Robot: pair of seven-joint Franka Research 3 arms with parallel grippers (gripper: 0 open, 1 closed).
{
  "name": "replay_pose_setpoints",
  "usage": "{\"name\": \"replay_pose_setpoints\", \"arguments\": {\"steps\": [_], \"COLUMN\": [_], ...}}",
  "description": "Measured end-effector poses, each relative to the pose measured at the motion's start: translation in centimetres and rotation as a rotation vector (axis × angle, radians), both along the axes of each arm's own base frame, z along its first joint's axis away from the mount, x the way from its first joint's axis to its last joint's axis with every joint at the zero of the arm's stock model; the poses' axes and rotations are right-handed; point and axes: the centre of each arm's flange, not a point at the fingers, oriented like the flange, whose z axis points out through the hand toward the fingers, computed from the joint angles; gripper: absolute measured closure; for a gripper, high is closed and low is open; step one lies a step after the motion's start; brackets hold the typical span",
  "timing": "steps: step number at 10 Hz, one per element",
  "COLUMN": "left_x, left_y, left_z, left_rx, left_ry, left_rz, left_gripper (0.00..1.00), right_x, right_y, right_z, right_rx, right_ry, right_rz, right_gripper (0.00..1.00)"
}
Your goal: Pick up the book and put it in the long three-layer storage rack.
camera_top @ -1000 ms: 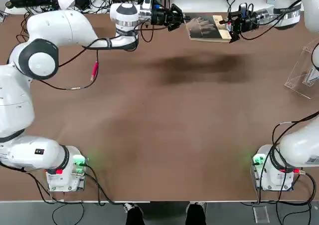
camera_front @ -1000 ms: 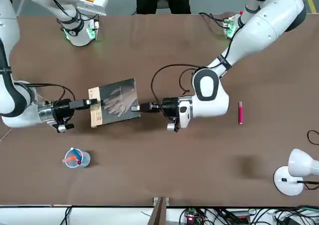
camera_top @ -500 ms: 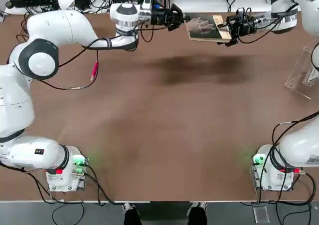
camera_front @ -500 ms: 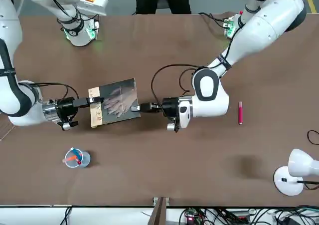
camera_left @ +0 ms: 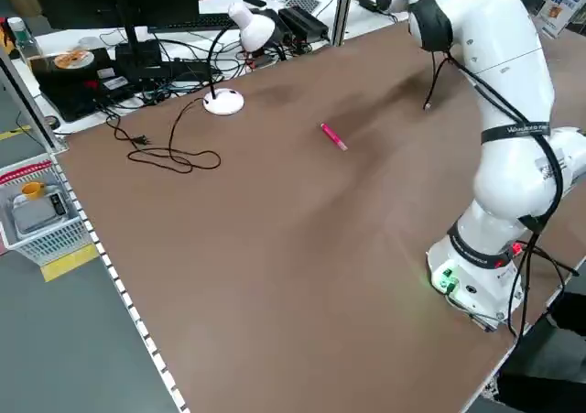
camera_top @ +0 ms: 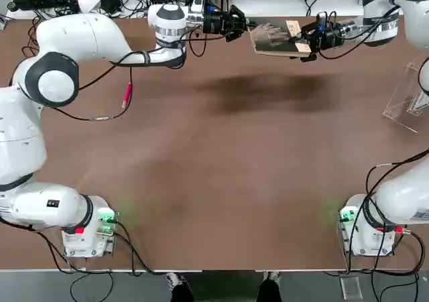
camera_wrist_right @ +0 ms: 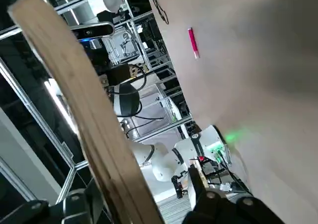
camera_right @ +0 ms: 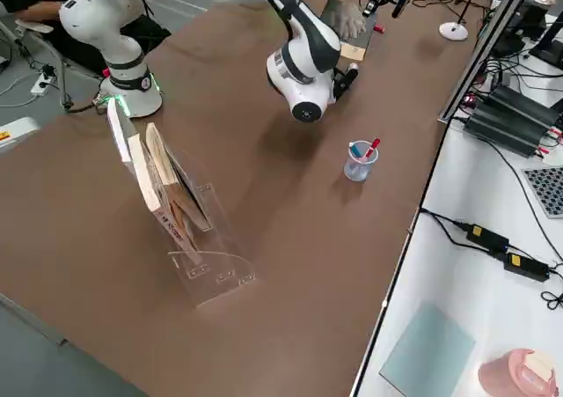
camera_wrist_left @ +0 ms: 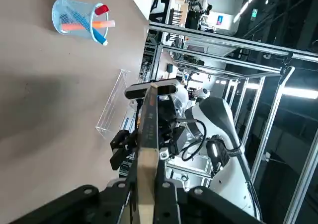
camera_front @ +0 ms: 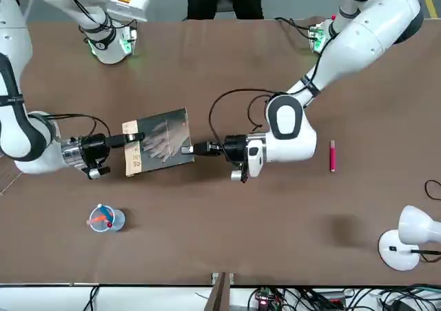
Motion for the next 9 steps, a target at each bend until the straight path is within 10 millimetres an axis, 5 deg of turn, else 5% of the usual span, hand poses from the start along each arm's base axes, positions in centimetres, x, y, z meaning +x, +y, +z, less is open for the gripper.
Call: {"name": "replay_pose_setpoints", "arguments": {"steps": [3, 6, 9], "left_x": [0.03, -0.09, -0.27], "left_y": [0.05, -0.07, -0.35], "left_z": [-0.06, -0.29, -0.26], "left_rx": [0.001, 0.004, 0.003], "left_ry": [0.0, 0.002, 0.002], "left_rz": [0.001, -0.002, -0.006], "left_gripper": [1.0, 1.0, 0.96], "right_x": [-0.24, -0.16, -0.25], "right_y": [0.34, 0.13, -0.32], "right_z": [-0.26, 0.15, 0.42], "right_rx": [0.018, 0.035, 0.052], "right_ry": [0.05, 0.116, 0.139], "right_rz": [-0.019, -0.026, -0.019], "right_gripper": [0.51, 0.81, 0.85]}}
